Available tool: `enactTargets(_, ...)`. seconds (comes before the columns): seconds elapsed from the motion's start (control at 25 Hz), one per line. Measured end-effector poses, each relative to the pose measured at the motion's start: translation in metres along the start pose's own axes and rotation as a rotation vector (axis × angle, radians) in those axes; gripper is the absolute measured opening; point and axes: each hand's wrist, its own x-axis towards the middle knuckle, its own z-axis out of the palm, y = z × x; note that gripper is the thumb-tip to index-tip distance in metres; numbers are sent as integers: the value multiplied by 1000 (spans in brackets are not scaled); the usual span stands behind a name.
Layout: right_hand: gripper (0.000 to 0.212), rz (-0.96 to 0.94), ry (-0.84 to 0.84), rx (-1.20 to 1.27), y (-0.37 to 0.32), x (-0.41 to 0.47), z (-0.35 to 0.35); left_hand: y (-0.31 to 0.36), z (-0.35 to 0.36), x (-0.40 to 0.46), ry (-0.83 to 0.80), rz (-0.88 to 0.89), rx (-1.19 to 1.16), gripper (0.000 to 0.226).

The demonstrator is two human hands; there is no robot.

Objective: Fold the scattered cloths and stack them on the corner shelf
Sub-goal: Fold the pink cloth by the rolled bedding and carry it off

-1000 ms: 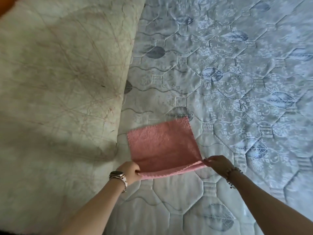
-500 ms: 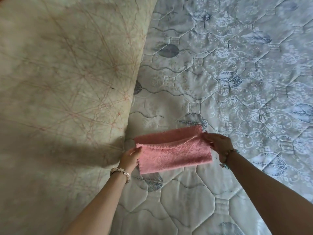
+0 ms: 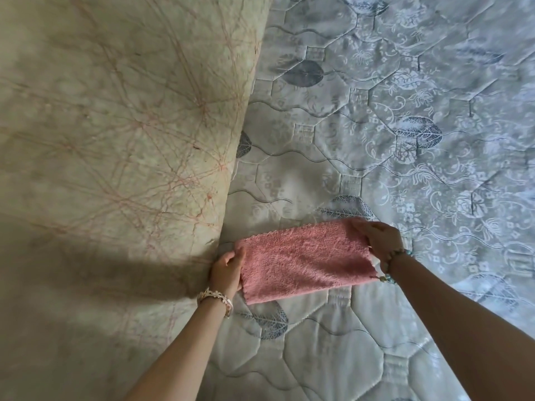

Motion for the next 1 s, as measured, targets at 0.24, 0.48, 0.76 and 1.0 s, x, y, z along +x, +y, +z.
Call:
enactTargets(0.24, 19, -27, -23, -45, 3, -2, -5, -5, 9, -26, 101, 246, 213, 50)
enactTargets(0.48, 25, -98, 54, -141, 13, -5, -5, -13, 20, -42, 249, 367, 368, 29)
enactTargets(0.76, 23, -133, 52, -294, 24, -12, -10, -18, 21, -41, 316, 377, 465, 28)
enactTargets(1.0, 19, -138, 93, -323, 29, -16, -11, -12, 24, -42, 401, 415, 524, 25)
